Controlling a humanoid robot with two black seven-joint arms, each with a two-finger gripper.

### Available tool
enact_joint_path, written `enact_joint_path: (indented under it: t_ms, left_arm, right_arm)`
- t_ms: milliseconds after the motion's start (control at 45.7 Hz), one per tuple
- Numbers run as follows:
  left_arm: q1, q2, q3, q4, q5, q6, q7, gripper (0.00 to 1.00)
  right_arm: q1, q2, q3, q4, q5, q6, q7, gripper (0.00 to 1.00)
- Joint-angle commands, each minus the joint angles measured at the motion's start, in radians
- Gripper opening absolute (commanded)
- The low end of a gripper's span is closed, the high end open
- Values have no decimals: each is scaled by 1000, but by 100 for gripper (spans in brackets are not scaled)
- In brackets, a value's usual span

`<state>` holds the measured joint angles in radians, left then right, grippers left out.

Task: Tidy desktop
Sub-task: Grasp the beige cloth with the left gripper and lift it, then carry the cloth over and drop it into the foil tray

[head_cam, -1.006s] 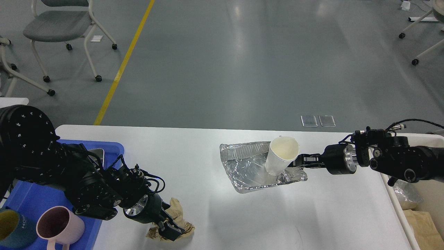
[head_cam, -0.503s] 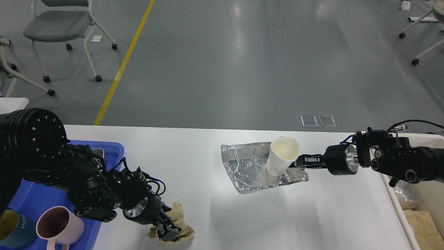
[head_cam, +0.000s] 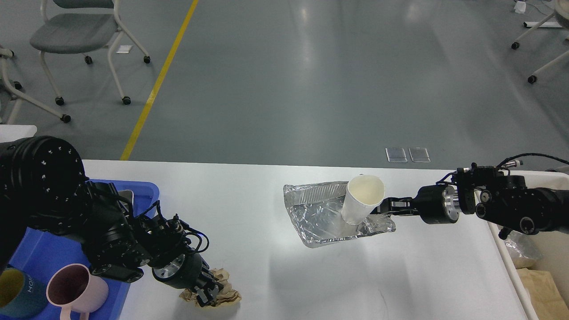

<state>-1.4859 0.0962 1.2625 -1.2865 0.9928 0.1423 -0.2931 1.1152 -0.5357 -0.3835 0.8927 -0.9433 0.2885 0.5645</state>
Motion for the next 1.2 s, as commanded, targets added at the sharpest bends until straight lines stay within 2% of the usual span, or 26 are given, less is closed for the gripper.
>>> enact_joint_path:
  t_ms: [0, 175, 394, 612, 765, 1181]
  left_arm:
    - [-85, 31, 0, -36, 1, 0, -41, 0]
    - [-253, 161, -3, -91, 1, -6, -116, 0]
    - [-473, 298, -17, -140, -2, -46, -172, 1]
    - [-599, 384, -98, -142, -3, -145, -189, 2]
    - [-648, 395, -169, -137, -10, -205, -192, 2]
    - [-683, 378, -196, -128, -14, -214, -192, 3]
  right_arm:
    - [0, -1, 0, 0, 0, 0, 0, 0]
    - [0, -1, 0, 0, 0, 0, 0, 0]
    - [8, 2, 0, 0, 1, 0, -2, 0]
    - [14, 2, 0, 0, 1, 0, -2, 0]
    - [15, 2, 0, 2, 1, 1, -2, 0]
    - [18, 3, 0, 2, 1, 3, -2, 0]
